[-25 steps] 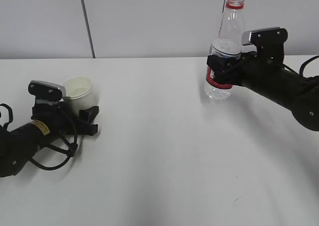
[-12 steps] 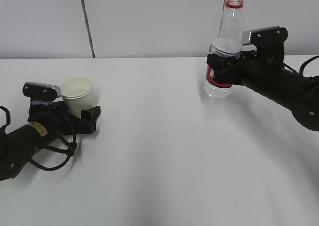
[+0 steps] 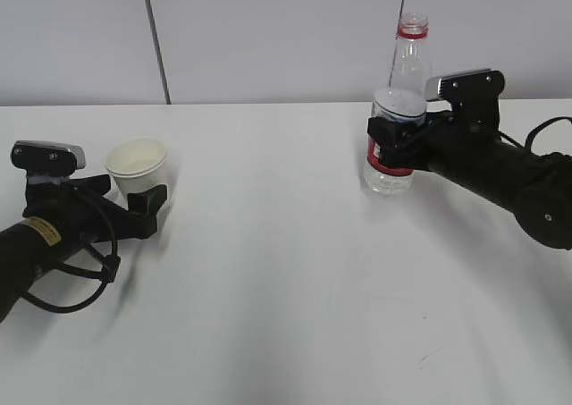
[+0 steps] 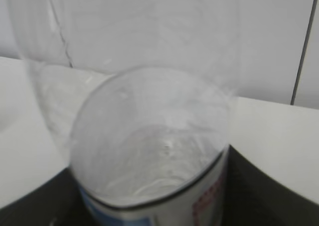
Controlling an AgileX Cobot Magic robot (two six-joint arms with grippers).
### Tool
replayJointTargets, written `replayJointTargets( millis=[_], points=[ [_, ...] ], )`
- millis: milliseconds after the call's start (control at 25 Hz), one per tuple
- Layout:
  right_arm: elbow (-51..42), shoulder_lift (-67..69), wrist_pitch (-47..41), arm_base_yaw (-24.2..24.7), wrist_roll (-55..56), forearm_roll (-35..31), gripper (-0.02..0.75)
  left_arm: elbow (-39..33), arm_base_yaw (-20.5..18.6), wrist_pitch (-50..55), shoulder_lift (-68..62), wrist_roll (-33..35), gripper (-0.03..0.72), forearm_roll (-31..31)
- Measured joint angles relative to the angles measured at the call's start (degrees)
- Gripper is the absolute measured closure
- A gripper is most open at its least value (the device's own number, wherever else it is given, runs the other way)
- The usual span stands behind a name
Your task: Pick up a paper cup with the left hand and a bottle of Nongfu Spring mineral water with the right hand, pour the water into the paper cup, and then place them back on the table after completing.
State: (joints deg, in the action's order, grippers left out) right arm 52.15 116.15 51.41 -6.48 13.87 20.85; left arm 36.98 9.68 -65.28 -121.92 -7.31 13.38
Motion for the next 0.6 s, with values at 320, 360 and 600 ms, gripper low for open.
replayJointTargets(
  millis=[320,360,600],
  points=[
    [0.0,3.3,1.0,0.0,0.0,-0.2,0.307,-5.4,0.0,0.1,3.6,0.0,0.099,0.1],
    [0.0,3.9,1.4,0.0,0.0,-0.4,0.307,-6.1,0.0,0.0,4.4,0.0,0.099,0.1],
    [0.1,5.9,4.9,0.0,-0.4,-0.6,0.307,-8.9,0.0,0.0,7.8,0.0,0.1,0.1]
  ],
)
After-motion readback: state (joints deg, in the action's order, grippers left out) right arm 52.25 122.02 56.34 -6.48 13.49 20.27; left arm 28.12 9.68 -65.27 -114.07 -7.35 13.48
